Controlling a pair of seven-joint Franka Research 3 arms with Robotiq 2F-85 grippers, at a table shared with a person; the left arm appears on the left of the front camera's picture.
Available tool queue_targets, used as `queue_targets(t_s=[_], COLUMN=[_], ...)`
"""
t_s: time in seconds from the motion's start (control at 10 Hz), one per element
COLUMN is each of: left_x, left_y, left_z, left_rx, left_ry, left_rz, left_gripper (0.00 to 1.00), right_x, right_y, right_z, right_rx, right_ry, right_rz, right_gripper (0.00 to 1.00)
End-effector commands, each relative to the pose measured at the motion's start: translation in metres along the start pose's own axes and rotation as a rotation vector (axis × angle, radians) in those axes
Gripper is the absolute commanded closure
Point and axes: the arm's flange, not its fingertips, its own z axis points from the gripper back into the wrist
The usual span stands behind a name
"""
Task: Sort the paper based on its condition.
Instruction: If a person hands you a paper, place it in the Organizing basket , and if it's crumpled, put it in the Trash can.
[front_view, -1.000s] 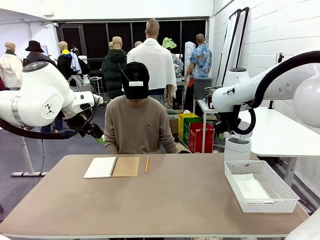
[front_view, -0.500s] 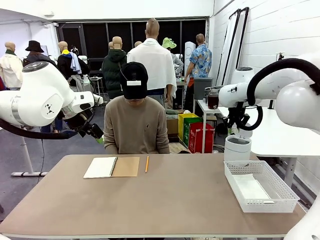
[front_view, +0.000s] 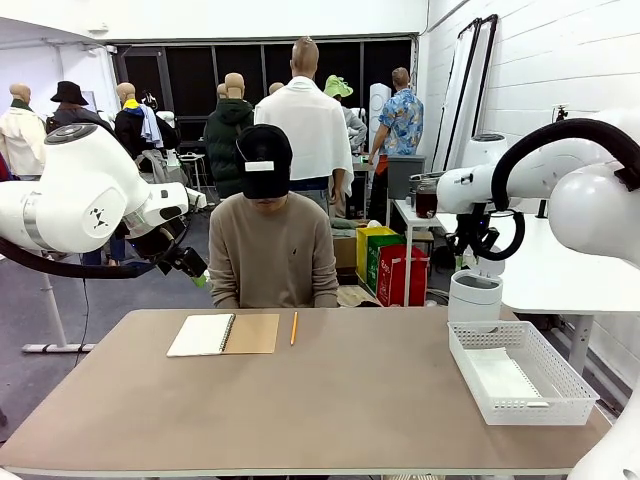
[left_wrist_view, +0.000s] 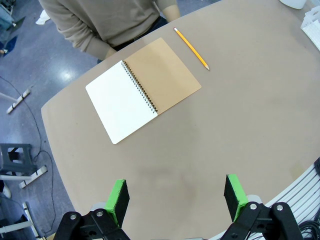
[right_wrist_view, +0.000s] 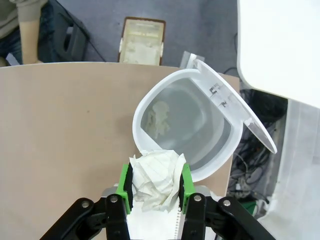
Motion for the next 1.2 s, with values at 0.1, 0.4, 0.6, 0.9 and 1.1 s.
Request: queue_targets(t_s=[0.1, 0.4, 0.6, 0.9, 1.1], left_x=[-0.001, -0.001, -0.001, -0.001, -0.001], left_y=[0.001, 0.001, 0.001, 0.001, 0.001], left_z=[0.0, 0.0, 0.0, 0.0, 0.0], left_rx=[0.0, 0.0, 0.0, 0.0, 0.0], left_ry=[0.0, 0.0, 0.0, 0.0, 0.0], left_rz=[-0.003, -0.003, -0.003, -0.003, -0.003], left_gripper=[0.0, 0.0, 0.0, 0.0, 0.0], right_x=[0.003, 0.005, 0.009, 0.014, 0.021], right_y=[-0.001, 0.0, 0.006, 0.003, -0.004], right_z=[-0.008, -0.026, -0.035, -0.049, -0.062], right_rx=[-0.041, -0.098, -0.134, -0.159, -0.169], right_ry=[-0.025, -0.025, -0.03, -0.044, -0.043], right_rz=[-0.074, -0.226, -0.301, -0.359, -0.384], right_gripper=[0.56, 0.56, 0.56, 0.56, 0.56])
